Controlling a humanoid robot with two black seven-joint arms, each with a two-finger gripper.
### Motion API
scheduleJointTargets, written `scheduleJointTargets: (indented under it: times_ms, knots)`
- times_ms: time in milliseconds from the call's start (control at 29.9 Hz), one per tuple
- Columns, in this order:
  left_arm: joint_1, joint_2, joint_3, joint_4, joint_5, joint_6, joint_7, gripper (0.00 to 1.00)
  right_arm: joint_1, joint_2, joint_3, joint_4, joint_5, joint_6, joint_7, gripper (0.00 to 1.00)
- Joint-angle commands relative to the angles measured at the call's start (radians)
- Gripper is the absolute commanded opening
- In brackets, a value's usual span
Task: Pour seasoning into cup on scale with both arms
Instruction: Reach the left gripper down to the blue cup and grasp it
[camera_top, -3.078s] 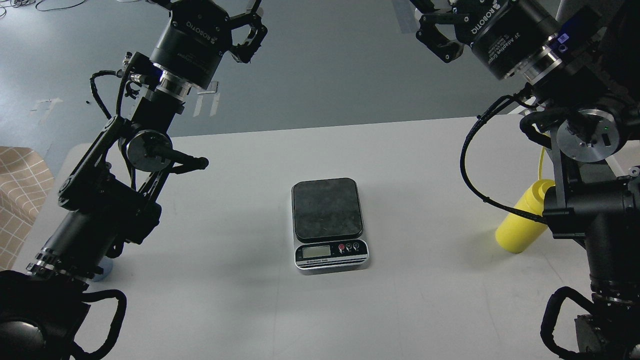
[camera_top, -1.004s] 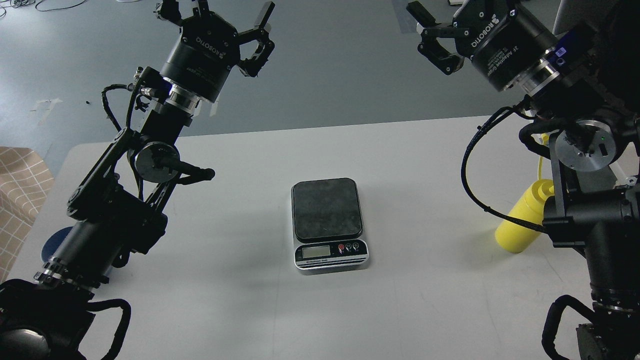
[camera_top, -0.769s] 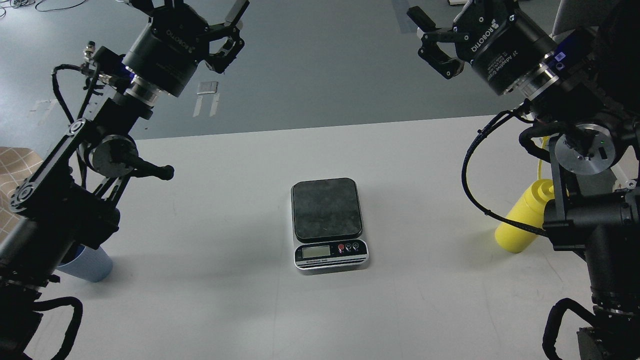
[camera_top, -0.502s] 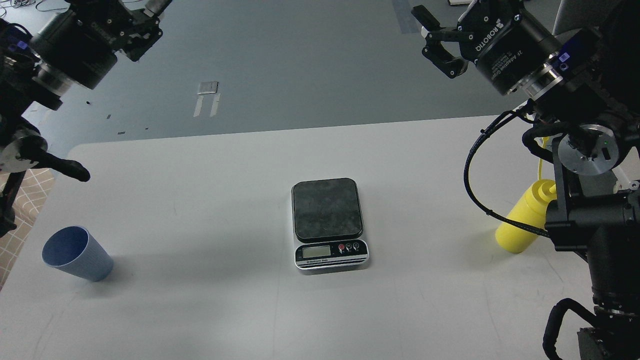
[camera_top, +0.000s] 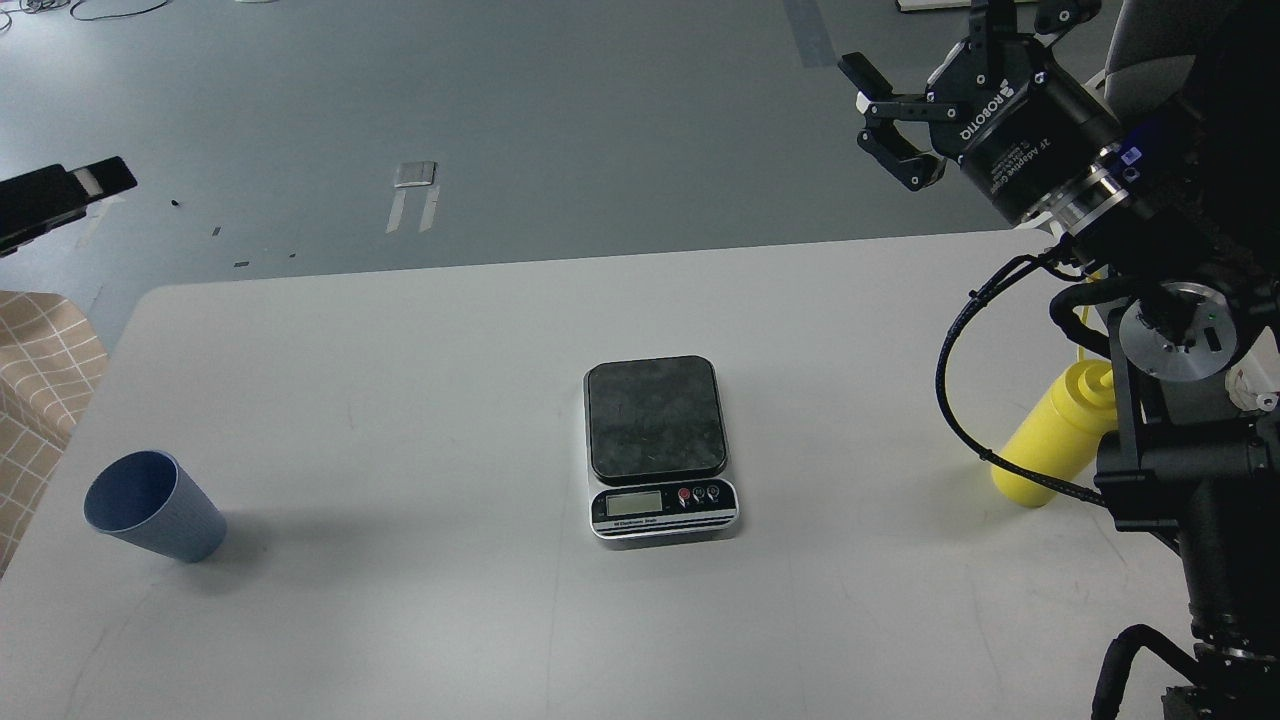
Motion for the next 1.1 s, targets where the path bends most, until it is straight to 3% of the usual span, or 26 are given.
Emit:
scheduleJointTargets:
  times_ms: [0, 67, 100, 569, 736, 803, 1070]
  knots:
    - [0.138, 0.018, 0.002, 0.004, 0.082, 0.171, 0.000, 0.98, -0.001, 0.000, 0.002, 0.000, 0.000, 0.000, 0.000, 1.00]
    - [0.242, 0.020, 0.002, 0.002, 0.103, 0.269, 0.000, 0.98, -0.001, 0.000, 0.003, 0.000, 0.000, 0.000, 0.000, 1.00]
    - [0.261, 0.020, 0.002, 0.001, 0.103, 0.277, 0.000, 0.98, -0.003, 0.000, 0.005, 0.000, 0.000, 0.000, 0.001, 1.00]
    - [0.362, 0.009, 0.045, 0.062, 0.109, 0.304, 0.000, 0.98, -0.006, 0.000, 0.043, 0.003, 0.000, 0.002, 0.000, 1.00]
    - [0.364, 0.009, 0.220, 0.102, 0.107, 0.532, 0.000, 0.98, -0.006, 0.000, 0.051, 0.001, 0.000, 0.002, 0.000, 1.00]
    - [0.364, 0.009, 0.260, 0.102, 0.107, 0.569, 0.000, 0.98, -0.009, 0.000, 0.049, 0.001, -0.002, 0.002, 0.000, 1.00]
    - [0.359, 0.009, 0.307, 0.099, 0.104, 0.578, 0.000, 0.98, -0.010, 0.000, 0.049, 0.000, -0.003, 0.002, 0.000, 1.00]
